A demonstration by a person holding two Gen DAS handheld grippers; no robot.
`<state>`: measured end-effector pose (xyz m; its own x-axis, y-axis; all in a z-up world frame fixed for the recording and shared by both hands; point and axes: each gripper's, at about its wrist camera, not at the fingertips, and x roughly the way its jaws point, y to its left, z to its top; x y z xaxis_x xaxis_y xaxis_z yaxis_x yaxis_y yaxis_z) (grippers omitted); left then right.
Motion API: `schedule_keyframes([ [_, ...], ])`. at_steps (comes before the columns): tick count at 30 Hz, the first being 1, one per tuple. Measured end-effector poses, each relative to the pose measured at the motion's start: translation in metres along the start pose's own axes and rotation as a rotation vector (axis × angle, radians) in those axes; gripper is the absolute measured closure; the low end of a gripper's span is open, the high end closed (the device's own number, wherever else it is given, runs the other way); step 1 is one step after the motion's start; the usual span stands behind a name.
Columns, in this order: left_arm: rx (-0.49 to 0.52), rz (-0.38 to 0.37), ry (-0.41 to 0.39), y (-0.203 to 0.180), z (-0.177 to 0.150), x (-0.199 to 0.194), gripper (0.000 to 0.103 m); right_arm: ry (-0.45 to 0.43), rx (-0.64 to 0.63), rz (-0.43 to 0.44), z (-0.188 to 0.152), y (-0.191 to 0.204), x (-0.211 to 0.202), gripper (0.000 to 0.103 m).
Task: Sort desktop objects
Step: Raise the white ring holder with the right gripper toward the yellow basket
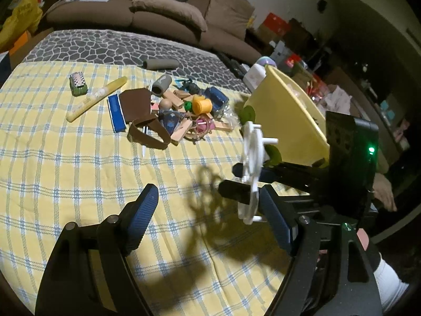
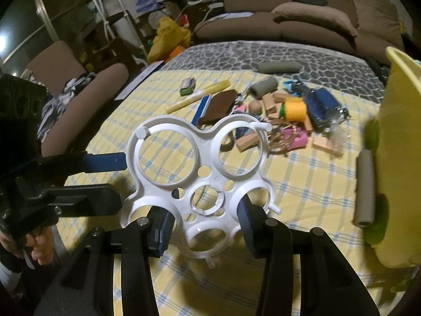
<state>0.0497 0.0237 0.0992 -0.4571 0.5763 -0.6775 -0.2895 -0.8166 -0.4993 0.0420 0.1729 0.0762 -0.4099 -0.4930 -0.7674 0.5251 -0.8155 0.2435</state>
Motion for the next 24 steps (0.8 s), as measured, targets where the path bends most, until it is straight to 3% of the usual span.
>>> schedule_keyframes([
  [4, -0.004, 0.043, -0.001, 0.003, 0.008, 0.009, 0.024, -0.001, 0.003, -0.052, 0.000, -0.007, -0.006, 0.058],
  [10, -0.011, 0.114, 0.007, 0.012, 0.024, 0.035, 0.024, -0.008, 0.031, -0.062, -0.003, -0.023, -0.014, 0.058],
  [15, 0.080, 0.146, 0.025, 0.003, 0.036, 0.063, 0.027, -0.007, 0.047, -0.054, -0.007, -0.032, -0.017, 0.058],
  [24, 0.225, 0.178, 0.094, -0.012, 0.054, 0.117, 0.062, 0.001, 0.087, -0.037, -0.012, -0.048, -0.022, 0.058],
])
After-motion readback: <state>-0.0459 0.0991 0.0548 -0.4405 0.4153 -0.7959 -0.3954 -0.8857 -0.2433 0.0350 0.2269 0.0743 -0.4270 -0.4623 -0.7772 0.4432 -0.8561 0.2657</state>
